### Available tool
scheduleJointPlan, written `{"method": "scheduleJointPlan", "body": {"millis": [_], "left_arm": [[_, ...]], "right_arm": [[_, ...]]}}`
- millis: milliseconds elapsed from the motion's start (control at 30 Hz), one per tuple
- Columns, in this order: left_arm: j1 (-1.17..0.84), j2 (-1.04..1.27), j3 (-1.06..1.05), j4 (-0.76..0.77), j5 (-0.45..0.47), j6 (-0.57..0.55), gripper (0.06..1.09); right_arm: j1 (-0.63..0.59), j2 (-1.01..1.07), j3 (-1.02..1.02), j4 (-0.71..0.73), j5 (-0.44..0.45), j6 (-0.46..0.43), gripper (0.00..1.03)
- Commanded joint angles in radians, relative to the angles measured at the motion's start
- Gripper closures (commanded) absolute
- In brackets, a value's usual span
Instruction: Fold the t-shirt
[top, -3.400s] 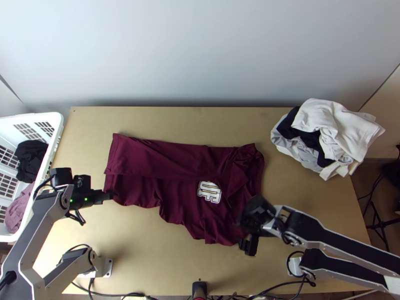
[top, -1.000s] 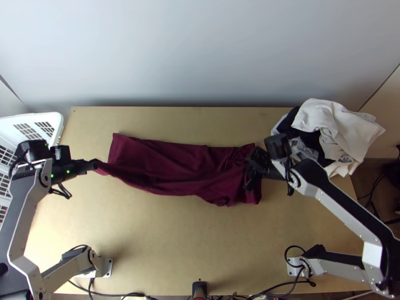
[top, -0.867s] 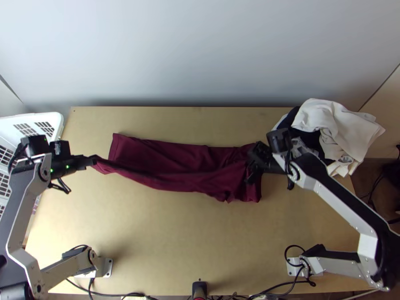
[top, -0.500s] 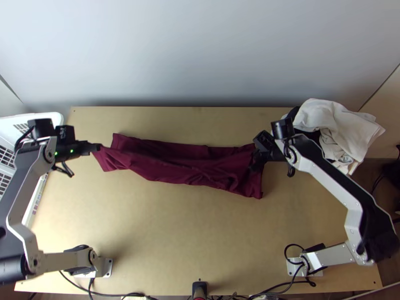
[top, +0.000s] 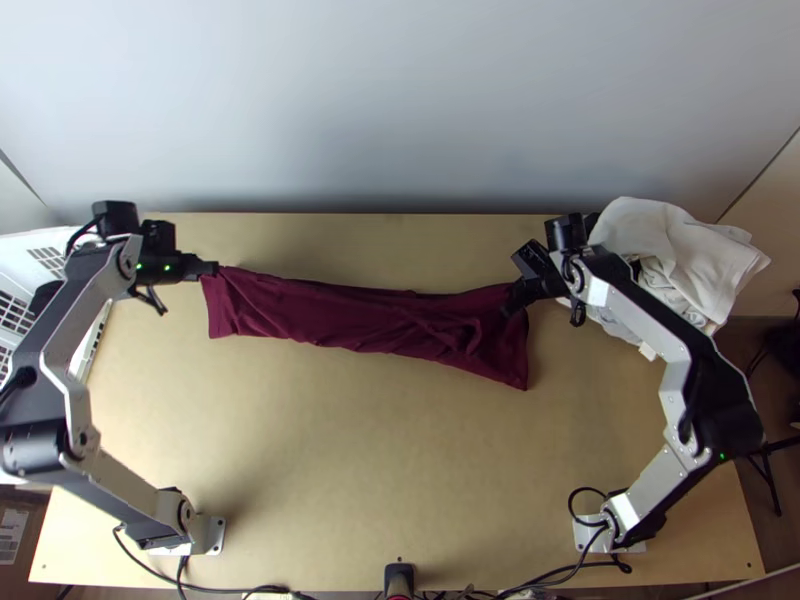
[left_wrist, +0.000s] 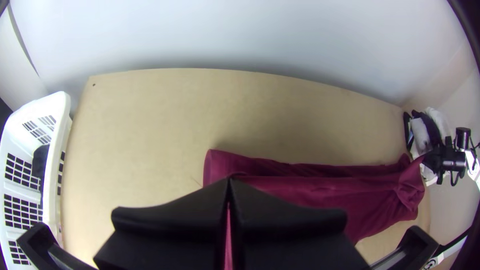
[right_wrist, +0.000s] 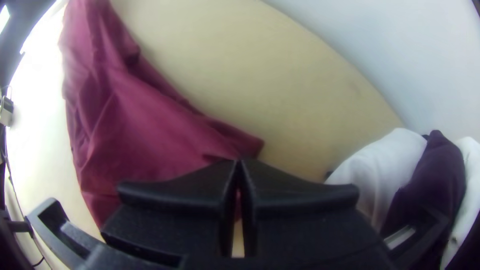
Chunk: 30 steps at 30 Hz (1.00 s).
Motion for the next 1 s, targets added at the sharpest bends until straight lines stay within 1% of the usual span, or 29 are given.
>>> {"method": "scheduleJointPlan", "body": {"millis": [0, 200, 367, 400, 433, 467, 500, 533, 567, 600, 633, 667, 733, 967], "left_arm": [[-0.024, 0.136, 0.12, 0.001, -0.014, 0.015, 1.05], [-0.038, 0.216, 0.18, -0.001, -0.016, 0.021, 1.05], [-0.058, 0.259, 0.186, -0.002, -0.017, 0.03, 1.05], [-0.062, 0.265, 0.186, -0.002, -0.02, 0.03, 1.05], [-0.065, 0.269, 0.186, -0.004, -0.022, 0.03, 1.04], [-0.068, 0.271, 0.186, -0.005, -0.022, 0.029, 0.96], [-0.07, 0.269, 0.186, -0.008, -0.022, 0.026, 0.81], [-0.073, 0.265, 0.186, -0.016, -0.022, 0.021, 0.61], [-0.075, 0.254, 0.186, -0.027, -0.023, 0.018, 0.43], [-0.076, 0.24, 0.186, -0.043, -0.023, 0.014, 0.28], [-0.076, 0.225, 0.183, -0.056, -0.023, 0.007, 0.2], [-0.075, 0.206, 0.177, -0.071, -0.023, 0.003, 0.16], [-0.061, 0.159, 0.148, -0.089, -0.023, -0.016, 0.12], [0.001, -0.013, -0.058, -0.089, -0.023, -0.011, 0.11]], "right_arm": [[-0.03, 0.099, 0.076, 0.0, 0.001, 0.003, 1.0], [-0.047, 0.166, 0.132, -0.002, 0.006, 0.004, 1.0], [-0.05, 0.194, 0.135, -0.002, 0.006, 0.006, 1.0], [-0.05, 0.197, 0.132, -0.002, 0.006, 0.009, 0.9], [-0.05, 0.198, 0.13, -0.003, 0.006, 0.012, 0.74], [-0.048, 0.198, 0.127, -0.005, 0.006, 0.017, 0.54], [-0.047, 0.197, 0.125, -0.011, 0.006, 0.018, 0.33], [-0.044, 0.195, 0.125, -0.021, 0.006, 0.02, 0.11], [-0.041, 0.186, 0.125, -0.035, 0.006, 0.023, 0.03], [-0.036, 0.171, 0.124, -0.043, 0.006, 0.029, 0.03], [-0.033, 0.152, 0.121, -0.044, 0.006, 0.032, 0.03], [-0.03, 0.134, 0.121, -0.044, 0.006, 0.038, 0.03], [-0.025, 0.088, 0.122, -0.044, 0.006, 0.046, 0.03], [0.01, -0.079, 0.147, -0.058, 0.004, 0.093, 0.03]]}}
